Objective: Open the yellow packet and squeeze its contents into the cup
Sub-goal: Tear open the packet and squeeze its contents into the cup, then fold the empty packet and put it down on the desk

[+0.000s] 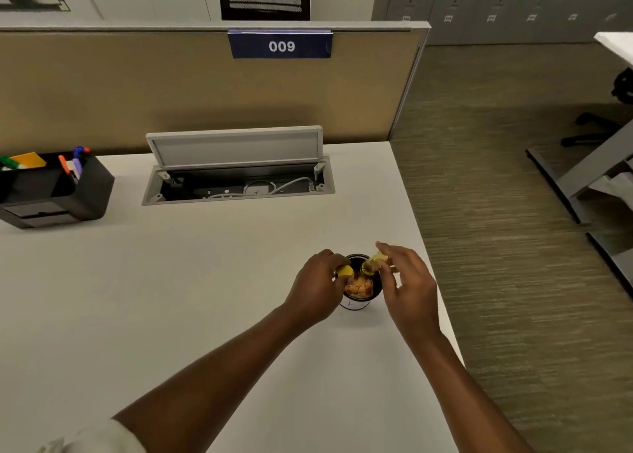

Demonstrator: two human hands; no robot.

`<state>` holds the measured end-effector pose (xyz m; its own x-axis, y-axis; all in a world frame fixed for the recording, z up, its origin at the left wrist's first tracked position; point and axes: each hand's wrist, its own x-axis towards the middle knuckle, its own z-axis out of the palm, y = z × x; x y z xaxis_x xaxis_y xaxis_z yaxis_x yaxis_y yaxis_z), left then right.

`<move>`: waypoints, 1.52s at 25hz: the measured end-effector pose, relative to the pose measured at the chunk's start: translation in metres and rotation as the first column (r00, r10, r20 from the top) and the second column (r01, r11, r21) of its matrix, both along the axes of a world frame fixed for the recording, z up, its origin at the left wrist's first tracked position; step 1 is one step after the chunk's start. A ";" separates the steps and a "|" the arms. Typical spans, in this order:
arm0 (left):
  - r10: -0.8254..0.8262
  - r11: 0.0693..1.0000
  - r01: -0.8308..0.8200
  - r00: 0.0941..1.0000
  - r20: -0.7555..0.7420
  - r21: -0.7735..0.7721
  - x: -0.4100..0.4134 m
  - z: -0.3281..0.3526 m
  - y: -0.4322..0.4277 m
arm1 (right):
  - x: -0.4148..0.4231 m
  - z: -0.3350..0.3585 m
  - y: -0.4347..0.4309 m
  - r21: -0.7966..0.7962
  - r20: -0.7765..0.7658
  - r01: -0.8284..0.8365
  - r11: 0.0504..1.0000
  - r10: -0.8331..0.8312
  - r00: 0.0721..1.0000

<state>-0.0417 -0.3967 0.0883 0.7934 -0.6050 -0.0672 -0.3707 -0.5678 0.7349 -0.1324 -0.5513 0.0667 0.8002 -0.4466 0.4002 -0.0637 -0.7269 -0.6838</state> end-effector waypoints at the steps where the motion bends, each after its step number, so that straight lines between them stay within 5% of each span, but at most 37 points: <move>1: 0.013 1.000 -0.013 1.000 -0.003 -0.022 -0.001 0.000 0.001 | -0.001 0.002 0.001 0.088 0.011 0.012 0.996 -0.014 1.000; 6: 0.106 0.984 -0.116 0.991 -0.080 -0.132 -0.002 0.004 0.001 | -0.008 0.002 0.008 0.457 0.080 0.099 0.884 -0.152 0.985; 14: 0.137 0.875 -0.359 0.826 -0.546 -0.324 -0.009 0.012 0.005 | -0.014 0.005 0.028 0.840 0.001 0.161 0.518 -0.297 0.955; 24: 0.191 0.840 -0.433 0.799 -0.570 -0.326 -0.016 0.025 0.022 | -0.020 0.029 0.047 0.849 -0.024 0.093 0.520 -0.139 0.990; 33: 0.220 0.656 -0.698 0.541 -0.812 -0.288 -0.023 0.048 0.050 | -0.026 0.050 0.076 0.841 0.067 -0.060 0.538 0.007 0.998; 38: 0.224 0.609 -0.722 0.552 -0.803 -0.327 -0.028 0.060 0.072 | -0.022 0.058 0.096 0.847 0.065 -0.086 0.524 0.059 0.996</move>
